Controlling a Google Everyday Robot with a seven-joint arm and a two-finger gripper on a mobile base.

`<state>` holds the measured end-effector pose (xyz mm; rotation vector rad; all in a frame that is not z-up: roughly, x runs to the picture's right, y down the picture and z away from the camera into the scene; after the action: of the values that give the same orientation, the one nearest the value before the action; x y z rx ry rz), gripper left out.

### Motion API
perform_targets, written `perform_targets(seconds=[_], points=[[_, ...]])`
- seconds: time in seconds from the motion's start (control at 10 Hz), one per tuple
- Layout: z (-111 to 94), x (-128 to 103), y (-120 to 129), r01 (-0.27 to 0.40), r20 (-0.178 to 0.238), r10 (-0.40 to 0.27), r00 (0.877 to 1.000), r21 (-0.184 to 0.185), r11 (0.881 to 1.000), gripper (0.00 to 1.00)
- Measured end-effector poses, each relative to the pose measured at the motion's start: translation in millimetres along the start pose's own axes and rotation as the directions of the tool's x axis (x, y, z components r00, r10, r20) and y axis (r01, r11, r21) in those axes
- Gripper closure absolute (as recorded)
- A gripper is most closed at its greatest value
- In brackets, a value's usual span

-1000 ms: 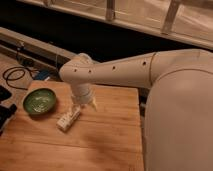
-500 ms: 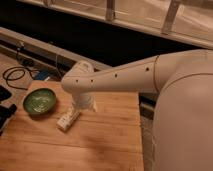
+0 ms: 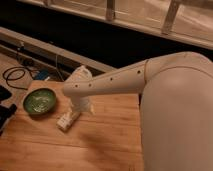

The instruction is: Place the bottle in the ceramic bowl

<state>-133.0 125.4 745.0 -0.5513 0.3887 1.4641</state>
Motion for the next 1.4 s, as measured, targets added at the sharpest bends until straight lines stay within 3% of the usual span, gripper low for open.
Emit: perform_targets(seconds=[0.3,0.4,0.9,1.4], points=[[-15.9,-36.9,33.8,-0.042,0.099,0.045,0.994,-0.028,0.999,0.35],[-17.4,-39.0,41.7,-0.037,0.106,0.041,0.994,-0.036,0.999,0.35],[-12.7,-38.4,36.9,-0.052,0.097,0.055,0.994,-0.029,0.998,0.35],[37.8,-48.4,31.8,-0.113,0.042,0.115,0.992,-0.054,0.992,0.35]])
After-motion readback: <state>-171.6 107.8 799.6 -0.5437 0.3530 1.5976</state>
